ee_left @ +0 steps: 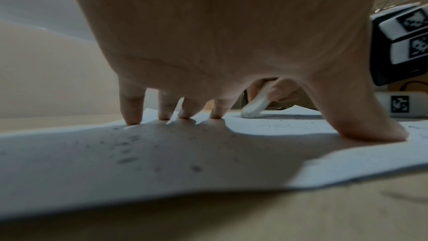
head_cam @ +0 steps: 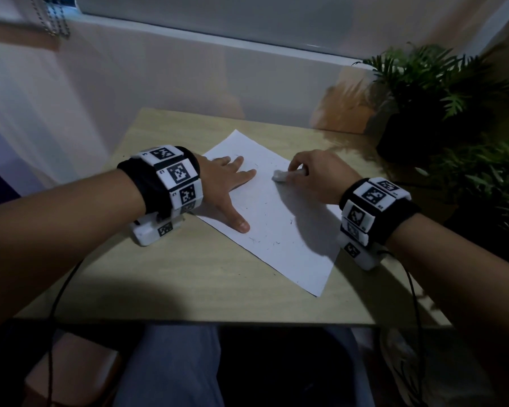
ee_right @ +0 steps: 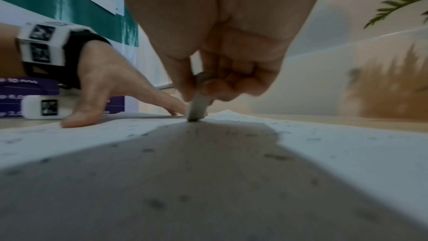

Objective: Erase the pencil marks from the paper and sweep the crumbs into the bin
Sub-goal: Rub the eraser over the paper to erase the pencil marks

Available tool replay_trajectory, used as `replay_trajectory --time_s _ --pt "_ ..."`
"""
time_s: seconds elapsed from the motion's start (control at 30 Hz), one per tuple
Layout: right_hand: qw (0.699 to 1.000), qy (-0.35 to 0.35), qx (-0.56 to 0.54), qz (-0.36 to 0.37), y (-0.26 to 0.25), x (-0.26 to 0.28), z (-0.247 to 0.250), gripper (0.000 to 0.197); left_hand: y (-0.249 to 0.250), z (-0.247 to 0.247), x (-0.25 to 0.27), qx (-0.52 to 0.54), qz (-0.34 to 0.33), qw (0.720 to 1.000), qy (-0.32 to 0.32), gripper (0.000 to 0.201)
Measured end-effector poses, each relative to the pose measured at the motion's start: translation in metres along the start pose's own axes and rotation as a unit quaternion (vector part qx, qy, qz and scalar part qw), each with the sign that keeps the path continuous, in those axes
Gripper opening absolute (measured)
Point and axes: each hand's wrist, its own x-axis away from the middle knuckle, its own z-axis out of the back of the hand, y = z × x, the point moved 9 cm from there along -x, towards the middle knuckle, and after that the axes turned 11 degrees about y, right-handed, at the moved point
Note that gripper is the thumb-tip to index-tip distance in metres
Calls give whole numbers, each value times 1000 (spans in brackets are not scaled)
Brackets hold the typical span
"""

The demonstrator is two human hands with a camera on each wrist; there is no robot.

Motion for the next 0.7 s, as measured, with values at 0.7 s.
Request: replay_trajectory --time_s 0.7 --pt "997 15 8 75 -21 2 4 33 -1 -2 -4 8 -5 1000 -3 157"
